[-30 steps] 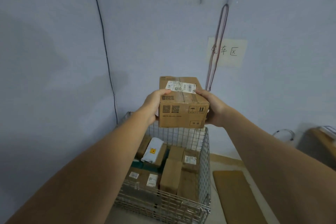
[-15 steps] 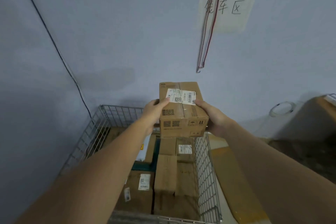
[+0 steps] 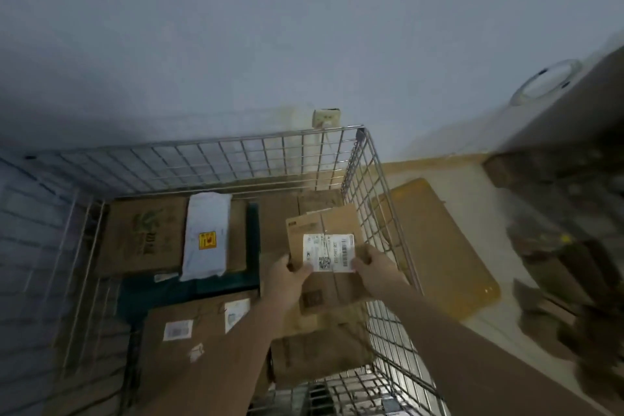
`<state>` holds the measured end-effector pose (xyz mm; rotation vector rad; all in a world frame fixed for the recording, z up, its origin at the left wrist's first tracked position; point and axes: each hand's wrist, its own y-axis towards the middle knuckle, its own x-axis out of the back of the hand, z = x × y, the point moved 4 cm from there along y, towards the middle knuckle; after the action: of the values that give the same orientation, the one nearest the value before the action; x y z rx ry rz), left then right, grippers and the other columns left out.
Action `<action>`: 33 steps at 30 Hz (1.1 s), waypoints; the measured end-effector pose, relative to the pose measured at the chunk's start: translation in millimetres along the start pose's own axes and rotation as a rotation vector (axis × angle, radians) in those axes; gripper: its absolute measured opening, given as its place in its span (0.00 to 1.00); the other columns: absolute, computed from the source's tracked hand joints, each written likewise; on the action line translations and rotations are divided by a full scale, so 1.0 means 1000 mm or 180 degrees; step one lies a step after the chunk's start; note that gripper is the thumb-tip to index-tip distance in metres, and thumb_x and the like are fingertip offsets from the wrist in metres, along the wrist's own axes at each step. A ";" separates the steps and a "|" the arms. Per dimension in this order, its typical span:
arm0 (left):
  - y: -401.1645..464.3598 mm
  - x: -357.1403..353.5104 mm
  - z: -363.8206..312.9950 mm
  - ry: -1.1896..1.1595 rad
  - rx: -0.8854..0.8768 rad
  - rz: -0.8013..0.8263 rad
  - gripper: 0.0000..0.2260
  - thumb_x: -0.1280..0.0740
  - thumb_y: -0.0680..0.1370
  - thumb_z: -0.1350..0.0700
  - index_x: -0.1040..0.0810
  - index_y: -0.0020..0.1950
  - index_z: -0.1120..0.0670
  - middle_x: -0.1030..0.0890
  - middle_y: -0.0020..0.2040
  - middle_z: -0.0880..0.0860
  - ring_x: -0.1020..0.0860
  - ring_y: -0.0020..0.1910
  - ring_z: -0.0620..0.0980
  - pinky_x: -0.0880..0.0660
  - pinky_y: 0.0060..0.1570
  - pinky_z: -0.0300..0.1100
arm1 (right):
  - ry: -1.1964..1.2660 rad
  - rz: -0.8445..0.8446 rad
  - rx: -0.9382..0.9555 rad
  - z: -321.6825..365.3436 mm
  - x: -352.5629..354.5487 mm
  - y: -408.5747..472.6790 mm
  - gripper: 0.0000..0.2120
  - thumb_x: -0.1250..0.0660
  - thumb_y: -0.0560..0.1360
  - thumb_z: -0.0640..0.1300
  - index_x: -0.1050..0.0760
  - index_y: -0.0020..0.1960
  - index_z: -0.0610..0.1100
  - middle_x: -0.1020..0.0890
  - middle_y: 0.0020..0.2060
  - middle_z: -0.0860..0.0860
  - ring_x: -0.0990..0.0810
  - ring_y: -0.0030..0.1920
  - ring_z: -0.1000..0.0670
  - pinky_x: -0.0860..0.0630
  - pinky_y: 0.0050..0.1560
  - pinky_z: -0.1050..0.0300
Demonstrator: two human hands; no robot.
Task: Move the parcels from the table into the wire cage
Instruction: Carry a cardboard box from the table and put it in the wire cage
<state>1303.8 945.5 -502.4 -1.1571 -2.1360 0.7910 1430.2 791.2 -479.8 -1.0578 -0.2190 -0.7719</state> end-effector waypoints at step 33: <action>0.148 -0.084 0.136 0.2197 -0.0400 -0.0071 0.24 0.33 0.82 0.56 0.36 0.77 0.50 0.31 0.68 0.54 0.23 0.52 0.49 0.25 0.43 0.42 | -0.0752 -0.0515 -0.0162 -0.139 -0.133 0.127 0.32 0.33 0.80 0.55 0.41 0.80 0.53 0.45 0.82 0.41 0.40 0.80 0.36 0.31 0.75 0.36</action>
<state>1321.7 908.3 -716.5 -1.2388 -1.6233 0.1904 1391.8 768.5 -706.0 -1.1901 -0.4934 -0.8001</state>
